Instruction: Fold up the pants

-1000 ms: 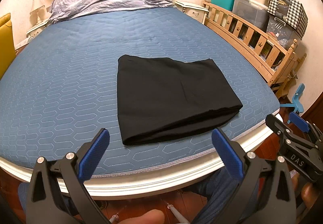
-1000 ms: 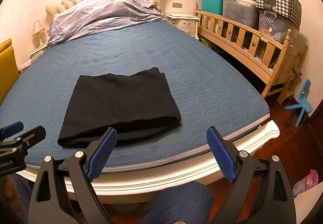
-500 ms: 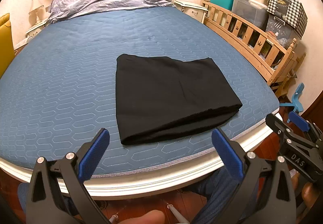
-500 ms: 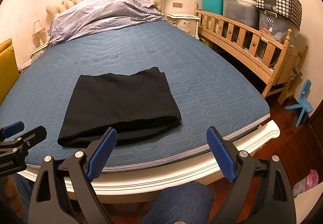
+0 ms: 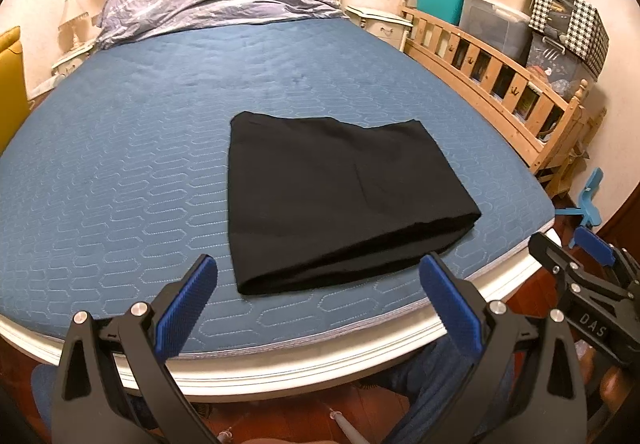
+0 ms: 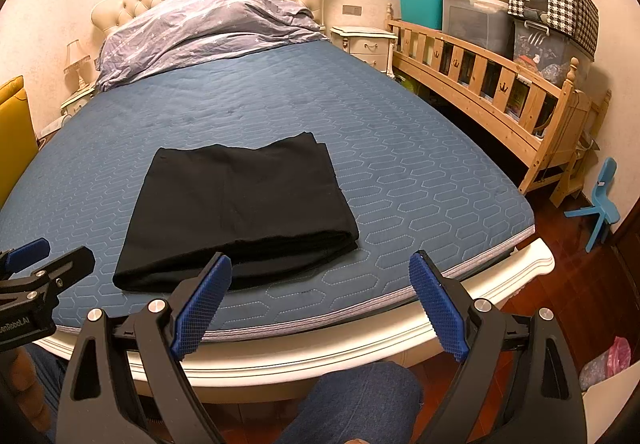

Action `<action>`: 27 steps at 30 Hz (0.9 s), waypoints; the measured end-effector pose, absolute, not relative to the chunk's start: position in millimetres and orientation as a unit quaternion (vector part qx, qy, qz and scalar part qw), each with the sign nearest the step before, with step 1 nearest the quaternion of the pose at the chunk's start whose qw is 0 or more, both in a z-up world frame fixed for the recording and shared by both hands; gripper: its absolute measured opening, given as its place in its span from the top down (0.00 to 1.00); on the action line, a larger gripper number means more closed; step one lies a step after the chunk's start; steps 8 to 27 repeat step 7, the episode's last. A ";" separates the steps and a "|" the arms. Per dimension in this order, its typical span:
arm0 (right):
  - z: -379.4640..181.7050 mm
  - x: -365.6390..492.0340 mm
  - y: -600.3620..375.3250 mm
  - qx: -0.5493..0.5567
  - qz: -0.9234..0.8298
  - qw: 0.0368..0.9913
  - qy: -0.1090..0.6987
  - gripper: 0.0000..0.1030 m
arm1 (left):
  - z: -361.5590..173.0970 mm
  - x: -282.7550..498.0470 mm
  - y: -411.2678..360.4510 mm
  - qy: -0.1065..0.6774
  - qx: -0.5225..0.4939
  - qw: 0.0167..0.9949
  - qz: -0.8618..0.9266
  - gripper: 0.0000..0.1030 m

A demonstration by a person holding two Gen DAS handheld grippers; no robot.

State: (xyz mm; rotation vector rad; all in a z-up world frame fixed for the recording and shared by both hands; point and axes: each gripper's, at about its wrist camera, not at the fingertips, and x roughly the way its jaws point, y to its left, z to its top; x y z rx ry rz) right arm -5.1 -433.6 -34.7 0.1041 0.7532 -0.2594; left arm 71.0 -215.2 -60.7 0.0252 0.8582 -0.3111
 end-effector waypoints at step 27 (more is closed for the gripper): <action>-36.0 -4.2 -433.7 0.051 -0.124 0.920 0.368 0.15 | -68.4 88.1 -214.1 0.424 0.008 0.892 -0.154 0.02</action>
